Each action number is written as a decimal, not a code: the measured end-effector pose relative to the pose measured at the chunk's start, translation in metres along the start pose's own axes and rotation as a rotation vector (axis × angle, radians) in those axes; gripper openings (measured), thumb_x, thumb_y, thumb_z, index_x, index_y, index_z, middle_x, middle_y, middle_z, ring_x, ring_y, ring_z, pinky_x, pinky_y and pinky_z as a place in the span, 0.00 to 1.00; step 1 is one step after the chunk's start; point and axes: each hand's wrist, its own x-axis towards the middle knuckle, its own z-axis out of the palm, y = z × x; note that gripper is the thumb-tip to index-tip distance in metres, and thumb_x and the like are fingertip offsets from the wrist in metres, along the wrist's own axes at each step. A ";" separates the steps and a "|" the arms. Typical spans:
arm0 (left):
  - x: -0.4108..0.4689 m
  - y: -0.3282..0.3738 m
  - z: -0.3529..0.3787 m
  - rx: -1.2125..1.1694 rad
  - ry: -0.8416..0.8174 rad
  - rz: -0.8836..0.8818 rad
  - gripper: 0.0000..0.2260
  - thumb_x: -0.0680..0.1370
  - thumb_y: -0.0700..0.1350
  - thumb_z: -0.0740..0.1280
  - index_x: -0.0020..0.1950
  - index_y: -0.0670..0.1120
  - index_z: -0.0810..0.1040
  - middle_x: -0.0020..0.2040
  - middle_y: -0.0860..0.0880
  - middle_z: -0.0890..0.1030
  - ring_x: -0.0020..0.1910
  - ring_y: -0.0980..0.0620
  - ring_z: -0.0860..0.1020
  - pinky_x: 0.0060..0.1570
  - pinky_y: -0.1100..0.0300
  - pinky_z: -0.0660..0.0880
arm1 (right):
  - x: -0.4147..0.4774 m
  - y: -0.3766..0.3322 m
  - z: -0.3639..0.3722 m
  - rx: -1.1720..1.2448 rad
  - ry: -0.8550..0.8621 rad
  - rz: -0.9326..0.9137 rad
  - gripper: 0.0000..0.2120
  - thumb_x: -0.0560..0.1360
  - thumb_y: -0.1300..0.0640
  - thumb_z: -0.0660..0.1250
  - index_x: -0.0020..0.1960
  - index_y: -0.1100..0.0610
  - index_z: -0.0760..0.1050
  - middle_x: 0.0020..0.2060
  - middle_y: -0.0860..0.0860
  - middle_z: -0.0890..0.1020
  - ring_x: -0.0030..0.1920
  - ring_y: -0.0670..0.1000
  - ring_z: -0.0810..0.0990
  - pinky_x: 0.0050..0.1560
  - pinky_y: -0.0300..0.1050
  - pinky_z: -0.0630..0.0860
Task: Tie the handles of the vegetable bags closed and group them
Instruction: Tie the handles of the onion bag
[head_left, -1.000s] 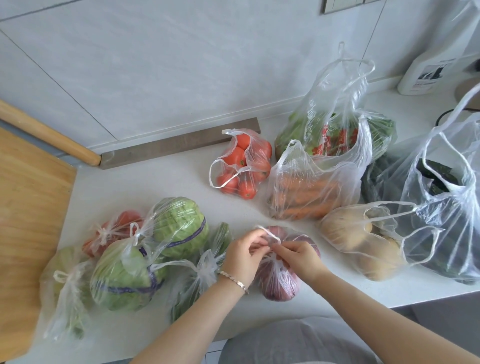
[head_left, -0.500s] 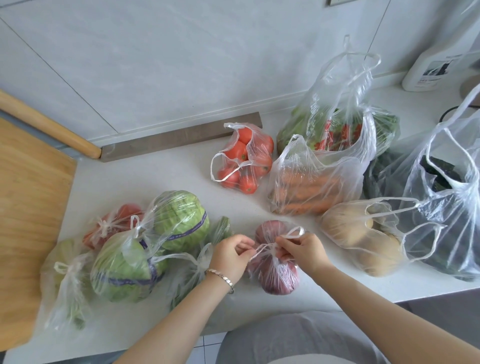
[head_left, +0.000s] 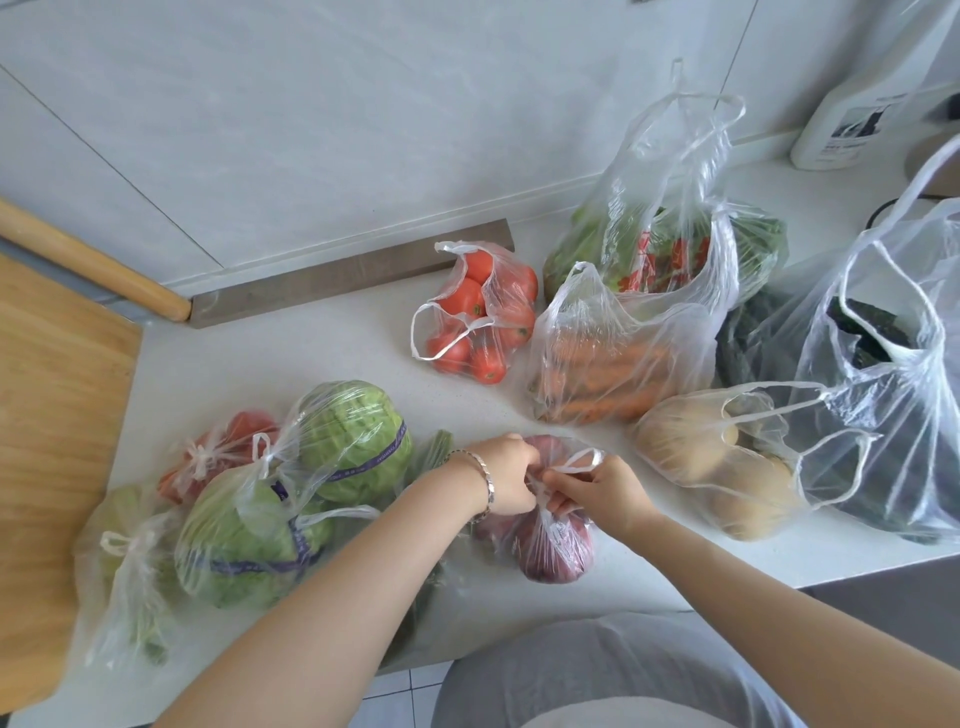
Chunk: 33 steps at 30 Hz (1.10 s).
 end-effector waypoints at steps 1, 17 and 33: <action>0.002 0.002 0.000 0.007 -0.034 0.010 0.14 0.74 0.45 0.62 0.59 0.44 0.72 0.61 0.44 0.70 0.57 0.44 0.74 0.56 0.54 0.73 | 0.000 0.000 0.000 0.000 -0.003 0.000 0.13 0.73 0.63 0.67 0.30 0.63 0.77 0.19 0.48 0.79 0.19 0.44 0.75 0.21 0.31 0.68; 0.003 -0.004 0.026 -0.498 0.208 -0.027 0.09 0.73 0.45 0.69 0.43 0.39 0.80 0.35 0.48 0.76 0.36 0.51 0.73 0.34 0.63 0.67 | 0.001 0.002 -0.002 0.011 0.005 0.017 0.13 0.73 0.62 0.68 0.30 0.61 0.77 0.20 0.50 0.79 0.21 0.46 0.77 0.26 0.39 0.75; -0.002 -0.003 0.040 -0.646 0.259 -0.040 0.06 0.73 0.44 0.69 0.43 0.41 0.81 0.30 0.55 0.74 0.31 0.60 0.71 0.29 0.75 0.66 | 0.004 0.003 -0.003 -0.155 -0.059 0.054 0.11 0.75 0.57 0.66 0.39 0.64 0.80 0.19 0.52 0.78 0.21 0.48 0.77 0.23 0.36 0.72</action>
